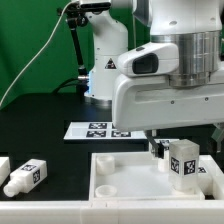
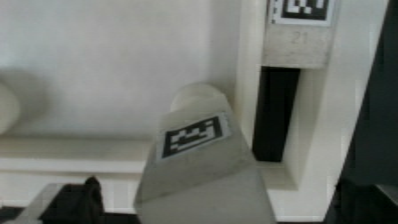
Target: Assemble one leg
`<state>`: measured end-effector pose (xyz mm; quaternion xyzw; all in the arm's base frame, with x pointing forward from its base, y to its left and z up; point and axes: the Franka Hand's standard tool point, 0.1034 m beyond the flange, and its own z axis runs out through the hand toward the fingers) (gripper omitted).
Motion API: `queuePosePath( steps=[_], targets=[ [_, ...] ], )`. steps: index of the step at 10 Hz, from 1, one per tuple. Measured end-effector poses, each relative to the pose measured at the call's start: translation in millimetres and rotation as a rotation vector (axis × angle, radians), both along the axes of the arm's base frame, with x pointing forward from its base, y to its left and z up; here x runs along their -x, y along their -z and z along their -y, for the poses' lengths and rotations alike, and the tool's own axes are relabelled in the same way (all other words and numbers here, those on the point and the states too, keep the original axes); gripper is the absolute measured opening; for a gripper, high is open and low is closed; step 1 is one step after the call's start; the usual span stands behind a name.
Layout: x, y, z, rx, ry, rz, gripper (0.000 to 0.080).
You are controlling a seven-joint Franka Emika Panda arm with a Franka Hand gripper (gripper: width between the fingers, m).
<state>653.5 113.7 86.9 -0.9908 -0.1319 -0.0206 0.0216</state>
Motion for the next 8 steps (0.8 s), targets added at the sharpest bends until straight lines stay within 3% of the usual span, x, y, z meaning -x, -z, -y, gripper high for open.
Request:
queuePosePath(
  steps=[1, 2, 4, 8],
  targets=[
    [-0.5, -0.2, 1.6, 0.004, -0.054, 0.003, 0.0649],
    [-0.4, 0.2, 1.9, 0.004, -0.064, 0.003, 0.0563],
    [-0.3, 0.4, 2.1, 0.004, -0.060, 0.003, 0.0281],
    [-0.2, 0.5, 1.9, 0.001, -0.011, 0.000, 0.0281]
  ],
)
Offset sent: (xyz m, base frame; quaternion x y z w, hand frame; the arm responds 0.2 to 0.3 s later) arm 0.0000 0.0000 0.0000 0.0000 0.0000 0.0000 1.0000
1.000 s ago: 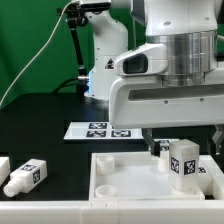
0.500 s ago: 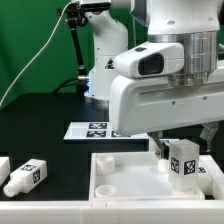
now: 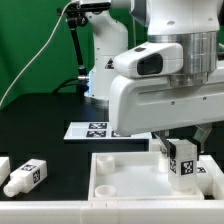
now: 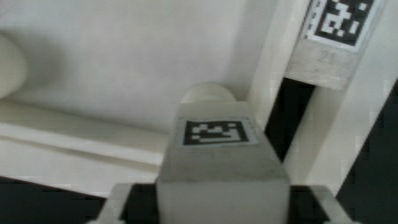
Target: Assemble one leg
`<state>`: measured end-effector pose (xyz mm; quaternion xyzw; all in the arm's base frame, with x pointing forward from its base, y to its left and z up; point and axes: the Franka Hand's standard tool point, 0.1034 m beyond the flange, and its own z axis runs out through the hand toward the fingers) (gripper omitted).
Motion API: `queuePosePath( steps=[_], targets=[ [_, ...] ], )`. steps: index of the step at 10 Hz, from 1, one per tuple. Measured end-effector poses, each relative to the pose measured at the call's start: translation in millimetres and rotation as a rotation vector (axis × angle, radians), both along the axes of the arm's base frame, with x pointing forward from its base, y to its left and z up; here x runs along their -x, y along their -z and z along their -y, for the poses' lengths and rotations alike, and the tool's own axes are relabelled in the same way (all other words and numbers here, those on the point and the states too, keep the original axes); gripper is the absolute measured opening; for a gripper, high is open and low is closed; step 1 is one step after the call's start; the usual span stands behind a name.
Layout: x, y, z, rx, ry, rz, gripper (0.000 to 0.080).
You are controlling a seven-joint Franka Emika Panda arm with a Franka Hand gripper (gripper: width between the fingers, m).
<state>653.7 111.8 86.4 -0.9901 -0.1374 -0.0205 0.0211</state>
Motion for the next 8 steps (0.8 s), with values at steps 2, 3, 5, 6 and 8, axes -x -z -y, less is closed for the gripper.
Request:
queuePosePath(
  steps=[2, 3, 5, 6, 8],
  targets=[
    [0.1, 0.2, -0.2, -0.005, 0.140, -0.007, 0.0281],
    [0.4, 0.5, -0.7, -0.010, 0.209, -0.010, 0.0281],
    [-0.1, 1.2, -0.2, -0.033, 0.482, 0.000, 0.0282],
    [0.7, 1.6, -0.5, -0.043, 0.607, 0.005, 0.0282],
    [1.3, 2.2, -0.9, -0.062, 0.863, 0.007, 0.0282]
  ],
)
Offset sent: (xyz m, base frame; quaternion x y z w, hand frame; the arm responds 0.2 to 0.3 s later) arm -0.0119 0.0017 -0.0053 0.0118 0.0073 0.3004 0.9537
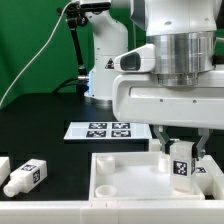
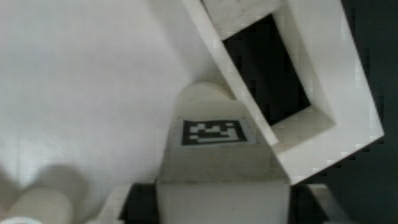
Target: Assemble one leg
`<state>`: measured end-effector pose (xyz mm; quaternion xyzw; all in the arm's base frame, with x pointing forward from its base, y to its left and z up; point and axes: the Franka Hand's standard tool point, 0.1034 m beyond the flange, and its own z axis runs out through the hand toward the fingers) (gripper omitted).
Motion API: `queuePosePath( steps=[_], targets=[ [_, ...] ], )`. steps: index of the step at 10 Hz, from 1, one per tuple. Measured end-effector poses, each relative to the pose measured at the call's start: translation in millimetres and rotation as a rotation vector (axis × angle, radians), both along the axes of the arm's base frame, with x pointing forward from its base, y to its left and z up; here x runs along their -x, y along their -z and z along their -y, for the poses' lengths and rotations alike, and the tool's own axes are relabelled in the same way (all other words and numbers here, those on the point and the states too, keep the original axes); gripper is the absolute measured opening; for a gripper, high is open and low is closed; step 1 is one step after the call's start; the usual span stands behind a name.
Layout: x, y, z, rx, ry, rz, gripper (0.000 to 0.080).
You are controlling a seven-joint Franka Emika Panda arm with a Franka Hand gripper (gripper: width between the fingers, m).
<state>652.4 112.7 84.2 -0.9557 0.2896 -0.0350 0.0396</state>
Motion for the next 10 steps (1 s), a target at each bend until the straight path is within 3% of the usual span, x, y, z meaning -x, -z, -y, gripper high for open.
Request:
queuePosePath(
  steps=[2, 6, 7, 8, 9, 10],
  targets=[
    [-1.1, 0.3, 2.5, -0.052, 0.262, -0.016, 0.0282],
    [-1.1, 0.4, 3.3, -0.077, 0.485, -0.035, 0.0282],
    [-1.0, 0.6, 3.1, -0.075, 0.460, -0.034, 0.0356],
    [-0.9, 0.8, 2.8, -0.071, 0.424, -0.031, 0.0356],
    [-0.6, 0.5, 0.8, -0.065, 0.371, -0.028, 0.0538],
    [-1.4, 0.2, 2.9, -0.058, 0.280, -0.020, 0.0614]
  ],
)
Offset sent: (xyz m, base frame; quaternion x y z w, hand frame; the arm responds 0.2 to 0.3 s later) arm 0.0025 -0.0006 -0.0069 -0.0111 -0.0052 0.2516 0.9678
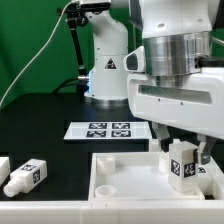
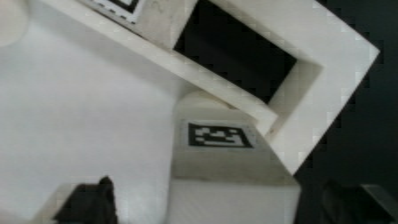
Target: Assemble one leg
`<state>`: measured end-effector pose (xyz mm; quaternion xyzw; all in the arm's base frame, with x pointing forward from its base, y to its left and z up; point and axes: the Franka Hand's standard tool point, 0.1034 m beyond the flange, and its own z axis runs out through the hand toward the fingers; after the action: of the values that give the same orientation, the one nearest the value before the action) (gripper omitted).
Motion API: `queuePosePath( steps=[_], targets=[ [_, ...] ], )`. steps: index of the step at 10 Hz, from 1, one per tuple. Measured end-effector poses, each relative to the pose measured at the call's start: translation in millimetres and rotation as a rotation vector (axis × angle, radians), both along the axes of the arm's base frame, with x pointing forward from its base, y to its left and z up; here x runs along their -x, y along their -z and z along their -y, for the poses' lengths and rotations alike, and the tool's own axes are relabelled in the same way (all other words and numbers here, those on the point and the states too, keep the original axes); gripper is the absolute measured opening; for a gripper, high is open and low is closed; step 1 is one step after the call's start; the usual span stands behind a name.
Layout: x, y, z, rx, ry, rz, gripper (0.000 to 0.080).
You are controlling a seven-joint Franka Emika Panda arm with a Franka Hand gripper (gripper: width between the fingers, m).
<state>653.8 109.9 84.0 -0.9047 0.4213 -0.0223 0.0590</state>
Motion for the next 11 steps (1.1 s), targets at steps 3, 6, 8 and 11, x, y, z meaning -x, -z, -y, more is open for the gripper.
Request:
queuePosePath(
  steps=[3, 6, 8, 11],
  targets=[
    [-0.5, 0.4, 0.9, 0.021, -0.214, 0.021, 0.0642],
    [0.5, 1.3, -1.4, 0.065, -0.524, 0.042, 0.0649],
    [1.9, 3.2, -5.2, 0.087, -0.679, 0.048, 0.0649],
    [2.5, 2.7, -9.4, 0.102, -0.884, 0.064, 0.0649]
  ],
)
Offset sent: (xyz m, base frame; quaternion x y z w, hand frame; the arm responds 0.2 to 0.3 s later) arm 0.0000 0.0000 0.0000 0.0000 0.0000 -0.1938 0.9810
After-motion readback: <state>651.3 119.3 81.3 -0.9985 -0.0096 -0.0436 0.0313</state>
